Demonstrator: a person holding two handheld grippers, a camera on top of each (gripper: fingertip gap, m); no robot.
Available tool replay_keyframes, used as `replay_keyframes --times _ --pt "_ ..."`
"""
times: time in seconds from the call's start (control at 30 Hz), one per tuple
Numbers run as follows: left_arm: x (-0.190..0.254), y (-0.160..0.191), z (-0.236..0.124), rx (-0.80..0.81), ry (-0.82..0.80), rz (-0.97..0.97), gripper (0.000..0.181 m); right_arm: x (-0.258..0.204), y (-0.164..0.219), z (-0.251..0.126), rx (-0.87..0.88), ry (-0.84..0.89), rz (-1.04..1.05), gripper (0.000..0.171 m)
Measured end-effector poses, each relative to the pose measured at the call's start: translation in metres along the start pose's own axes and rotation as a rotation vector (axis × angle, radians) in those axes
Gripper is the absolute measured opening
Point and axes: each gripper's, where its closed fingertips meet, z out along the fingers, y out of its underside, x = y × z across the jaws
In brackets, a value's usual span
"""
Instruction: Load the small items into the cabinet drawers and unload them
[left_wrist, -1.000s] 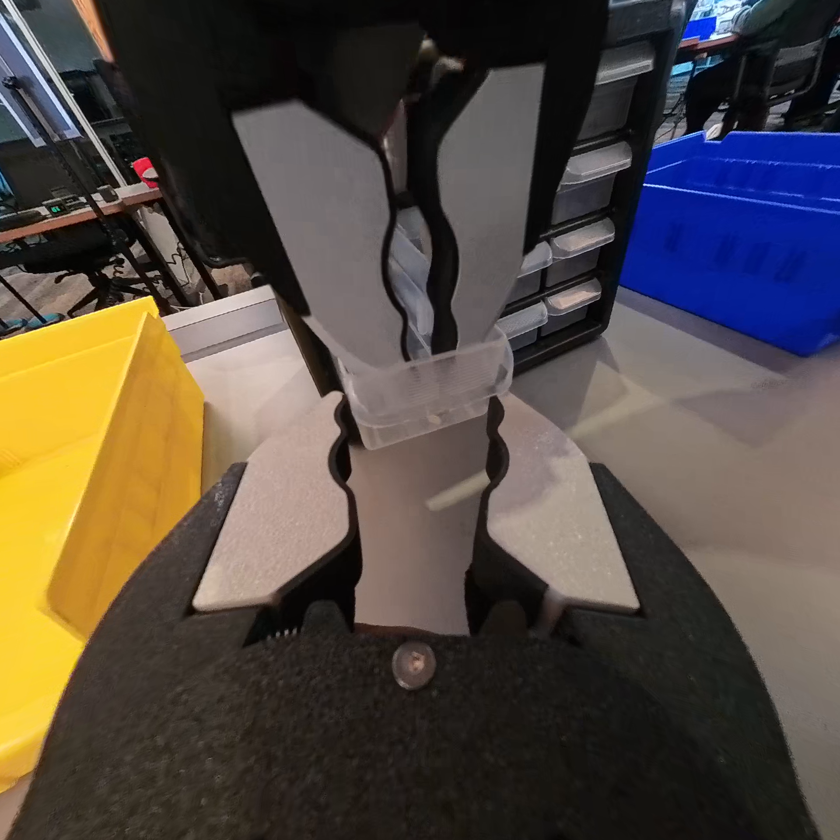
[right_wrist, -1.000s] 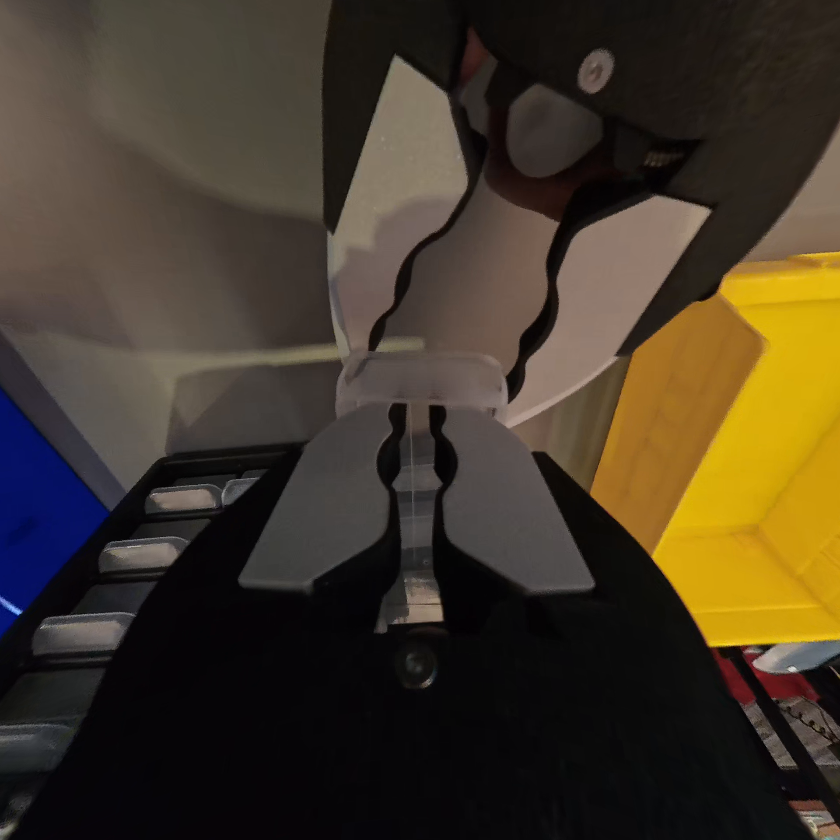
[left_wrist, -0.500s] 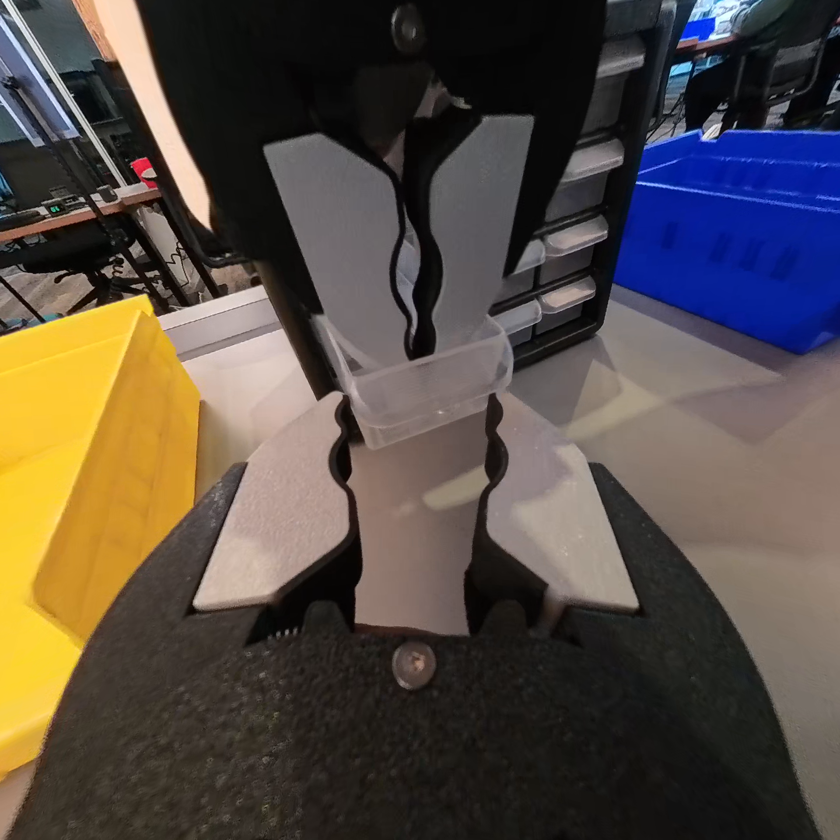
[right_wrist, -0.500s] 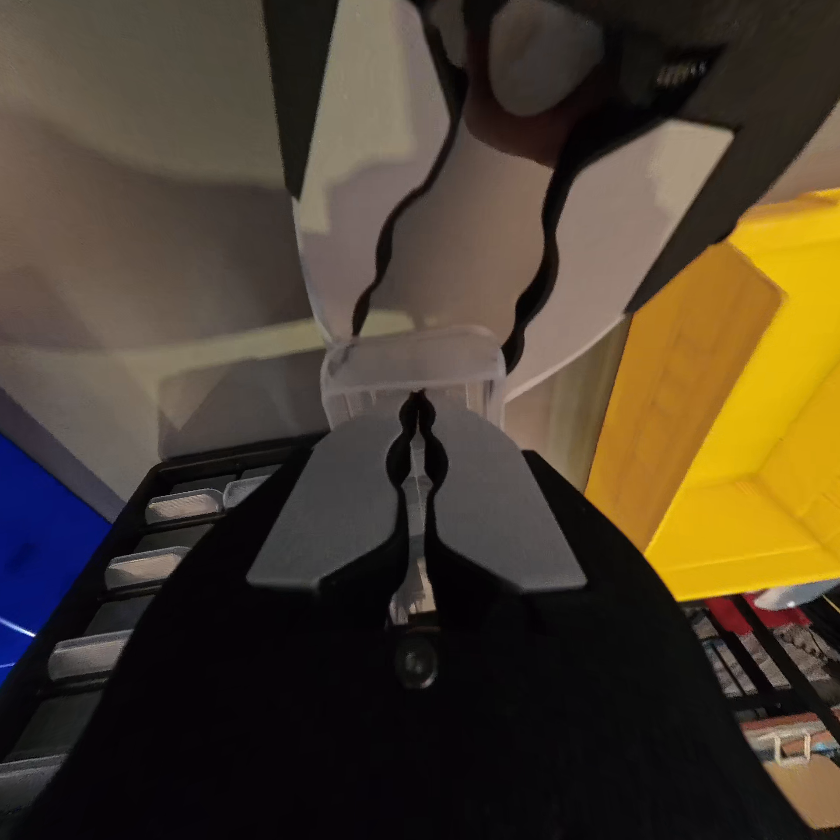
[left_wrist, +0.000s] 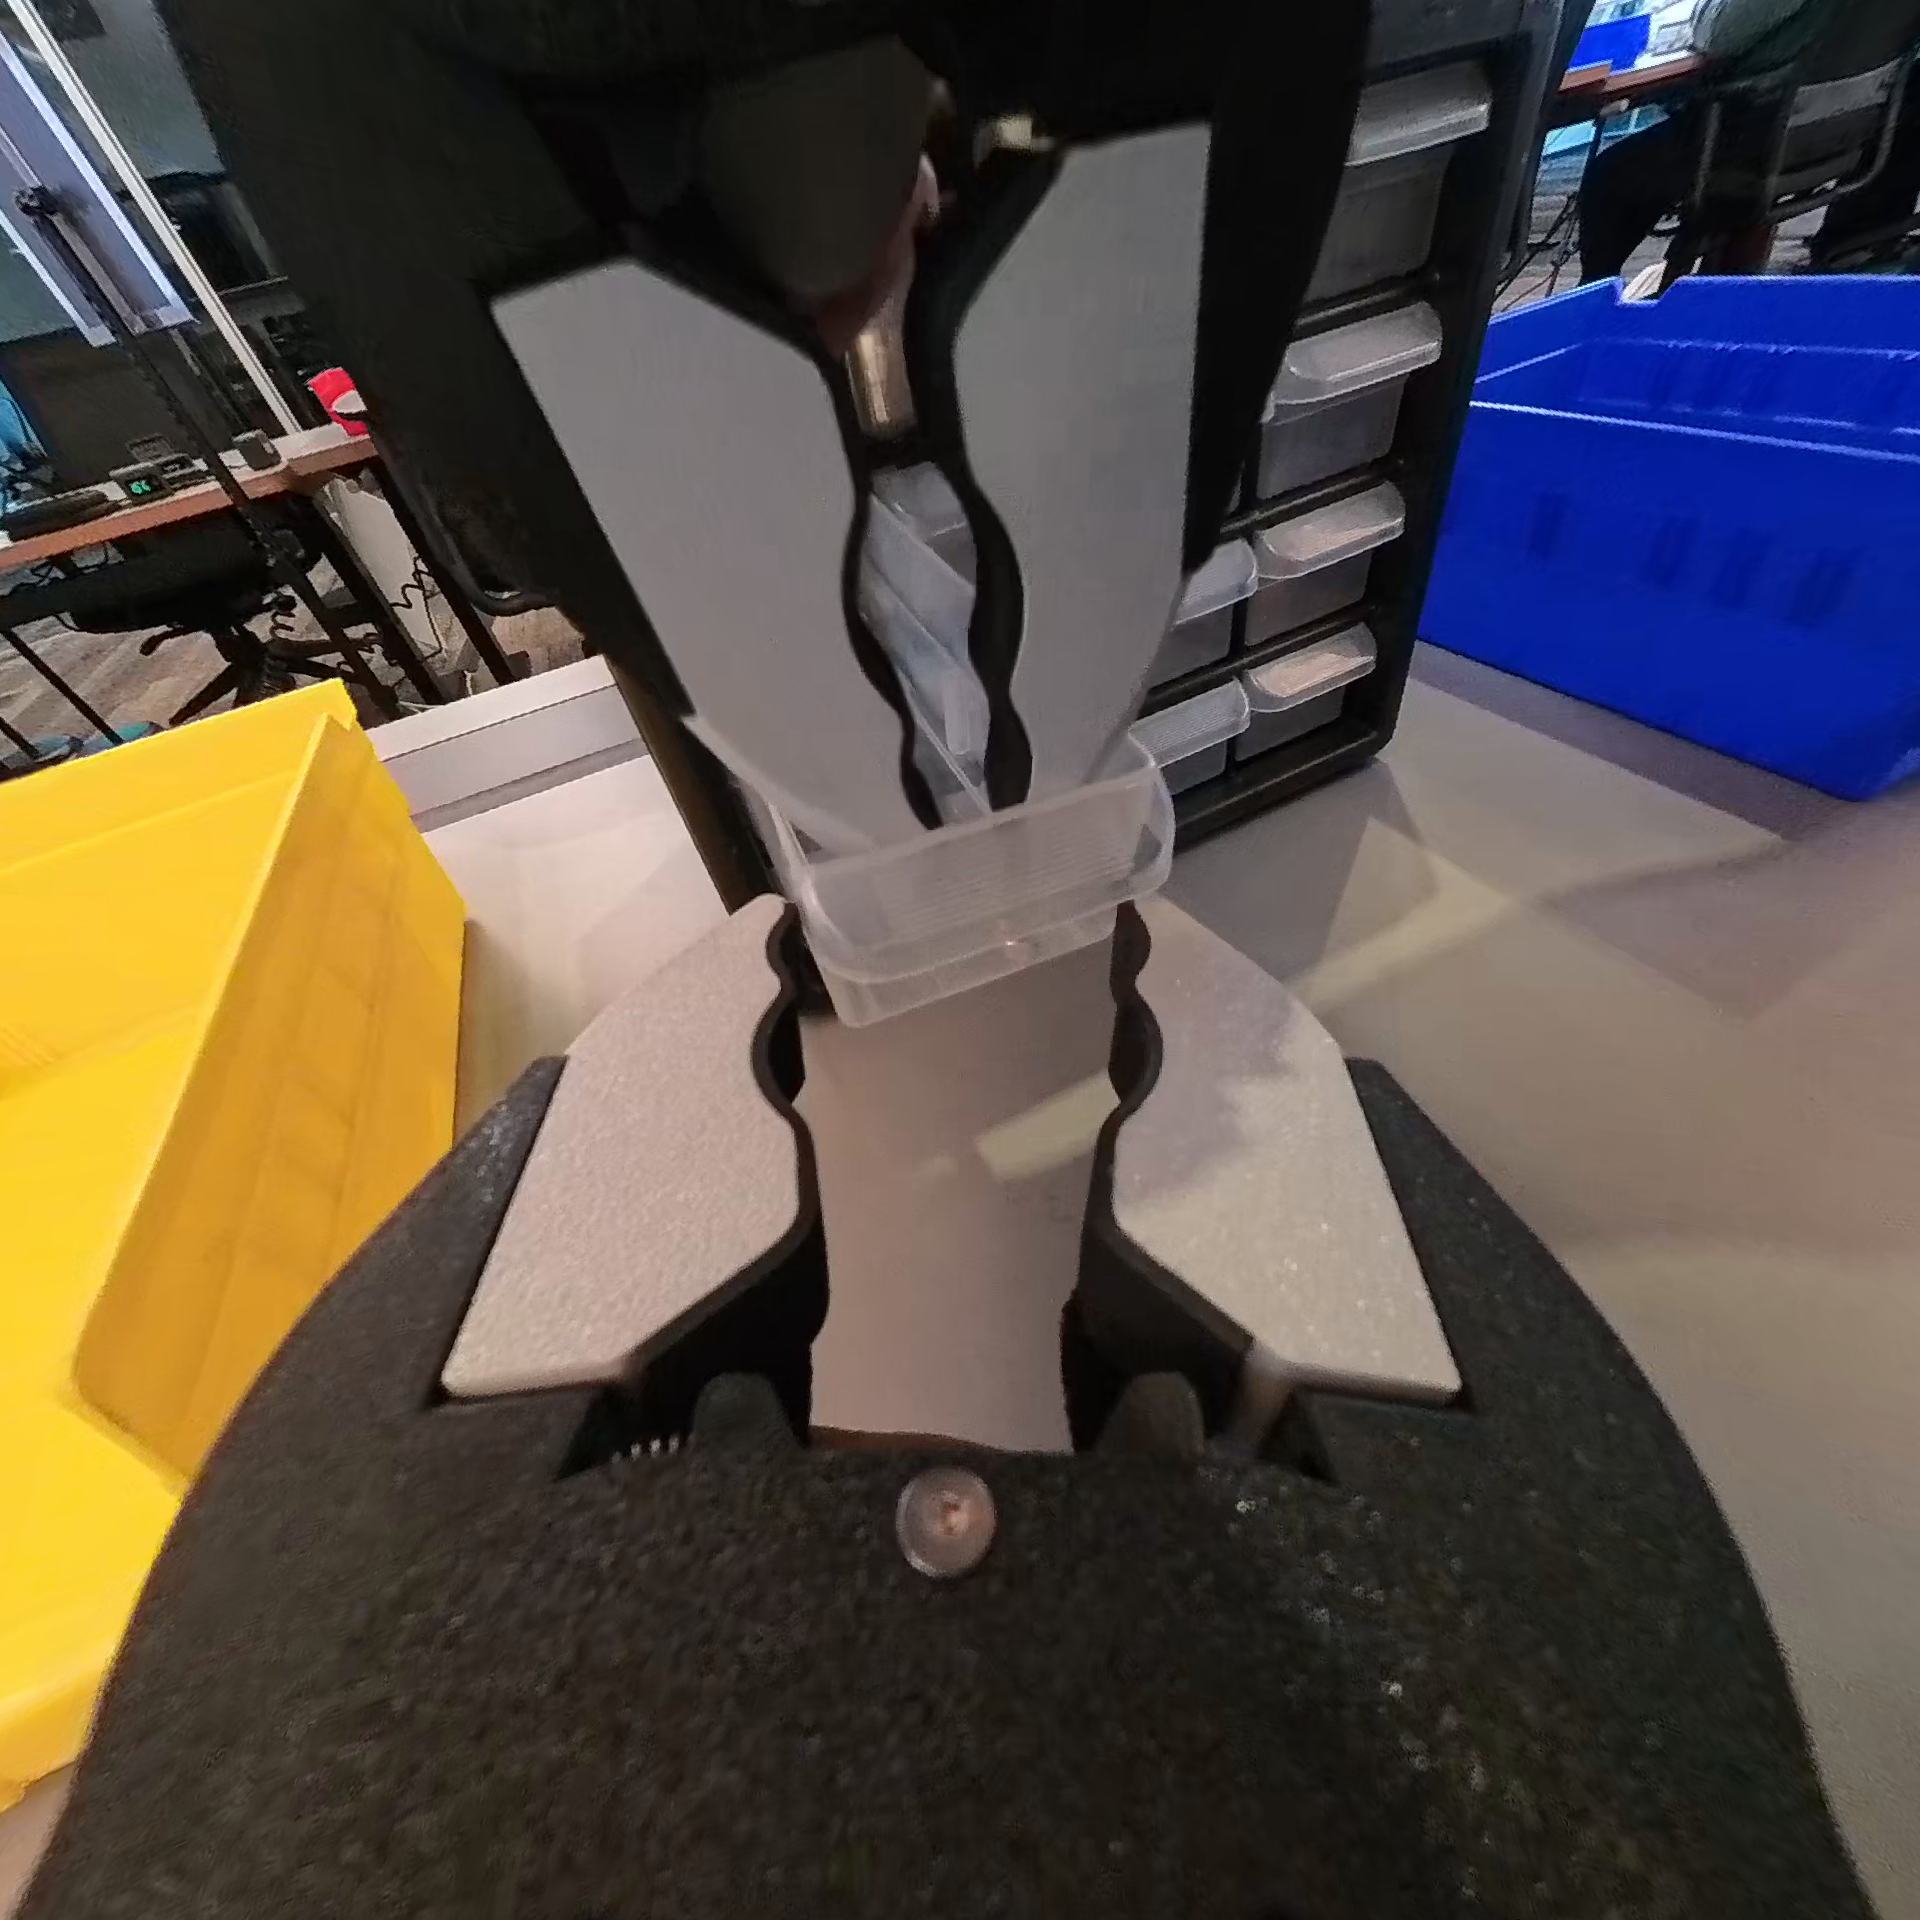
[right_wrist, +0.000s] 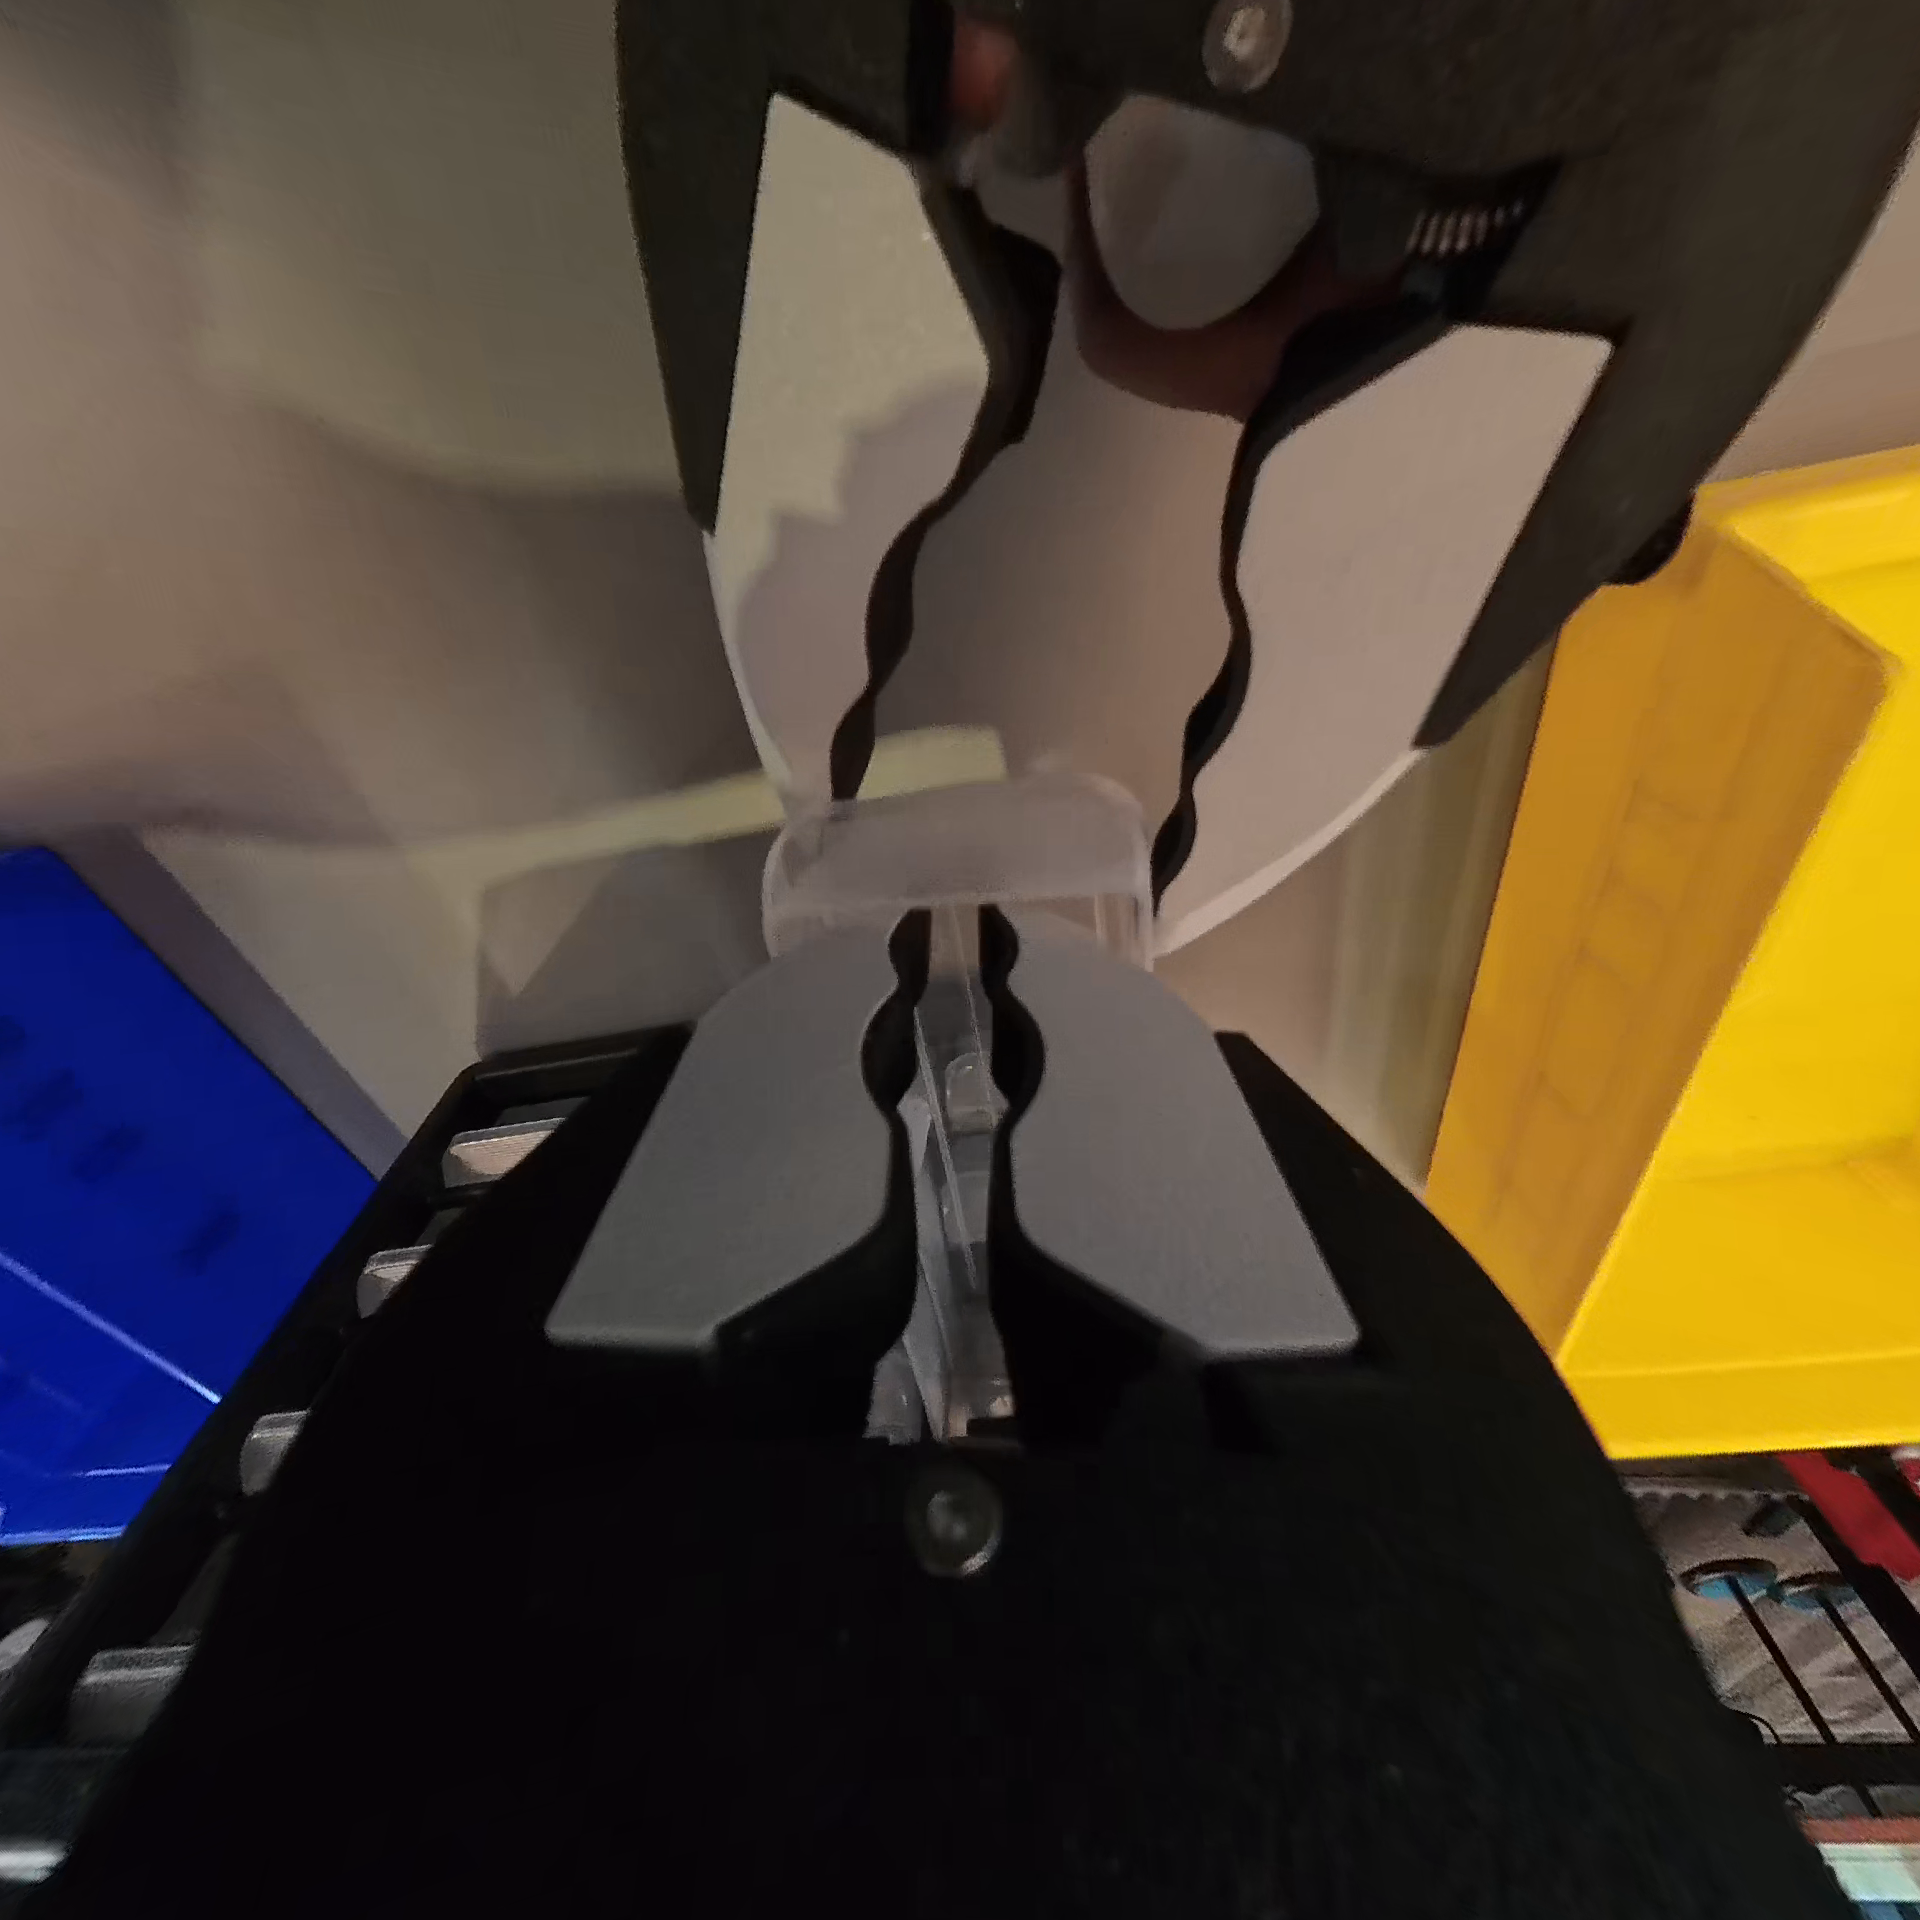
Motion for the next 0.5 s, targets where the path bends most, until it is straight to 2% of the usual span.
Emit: replay_keyframes --times 0.13,0.3,0.5 --pt "0.0007 0.0009 0.0006 -0.005 -0.003 0.022 0.056 -0.0042 -0.0004 0.0041 -0.017 -0.044 0.007 0.004" --pt "-0.0008 -0.0017 -0.0011 0.005 0.011 -0.004 0.056 -0.0032 -0.0010 -0.0026 0.016 -0.080 0.061 0.008" --pt "-0.0004 -0.0005 -0.0014 -0.006 0.007 -0.013 0.056 -0.0025 -0.0006 0.0051 -0.016 -0.070 0.048 0.001"
